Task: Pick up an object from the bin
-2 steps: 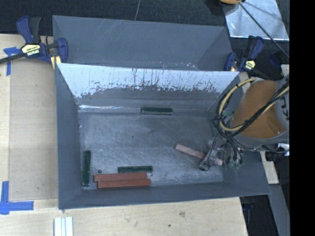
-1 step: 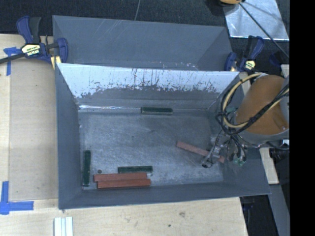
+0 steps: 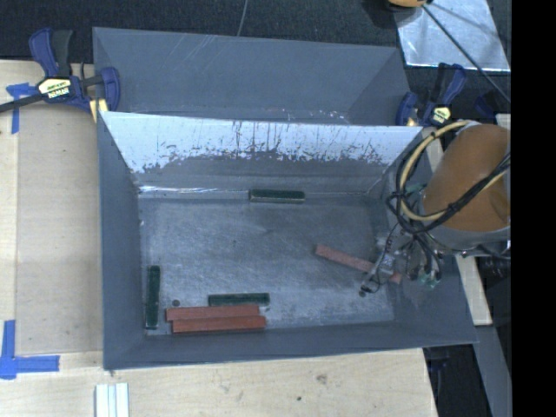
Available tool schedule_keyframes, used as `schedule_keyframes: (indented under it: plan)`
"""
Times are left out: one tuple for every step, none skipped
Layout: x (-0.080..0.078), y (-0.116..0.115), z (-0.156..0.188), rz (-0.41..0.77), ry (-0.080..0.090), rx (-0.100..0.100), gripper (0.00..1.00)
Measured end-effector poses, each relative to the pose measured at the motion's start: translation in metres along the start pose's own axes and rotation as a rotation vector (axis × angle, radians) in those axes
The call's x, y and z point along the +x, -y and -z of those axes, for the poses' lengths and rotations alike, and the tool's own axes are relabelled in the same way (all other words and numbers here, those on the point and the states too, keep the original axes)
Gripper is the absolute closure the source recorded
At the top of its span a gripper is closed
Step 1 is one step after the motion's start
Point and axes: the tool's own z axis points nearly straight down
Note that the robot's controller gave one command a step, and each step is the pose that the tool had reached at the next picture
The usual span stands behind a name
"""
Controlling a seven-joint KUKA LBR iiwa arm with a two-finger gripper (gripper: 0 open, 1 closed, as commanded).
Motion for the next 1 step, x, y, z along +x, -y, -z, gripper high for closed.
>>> schedule_keyframes:
  plan:
    - [-0.0006,-0.0001,0.0222,0.000,0.003,-0.001,1.00]
